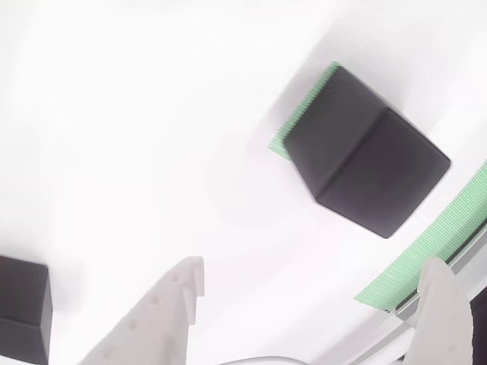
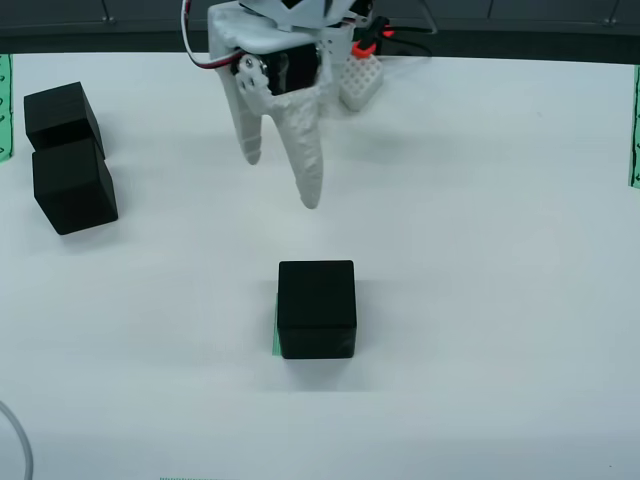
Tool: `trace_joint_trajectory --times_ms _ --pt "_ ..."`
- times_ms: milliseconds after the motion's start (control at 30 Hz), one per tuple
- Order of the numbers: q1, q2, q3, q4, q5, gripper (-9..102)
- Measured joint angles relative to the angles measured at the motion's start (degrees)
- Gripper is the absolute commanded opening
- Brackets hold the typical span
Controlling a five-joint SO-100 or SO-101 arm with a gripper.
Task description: Stack 3 Blocks on the chosen place.
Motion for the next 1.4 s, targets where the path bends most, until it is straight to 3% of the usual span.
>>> trace_joint_trajectory --times_ms 233,333,533,967,1400 --pt "18.02 7.21 7.47 -5.01 -23.20 34" --pt "24.26 8.70 9.67 -9.58 -26.46 34" --pt "32.26 8.88 10.55 -12.66 -26.81 34" --pt "41.84 -2.37 7.38 -12.04 -15.47 33" --pt "44.91 -16.26 -9.32 -10.99 -19.07 33"
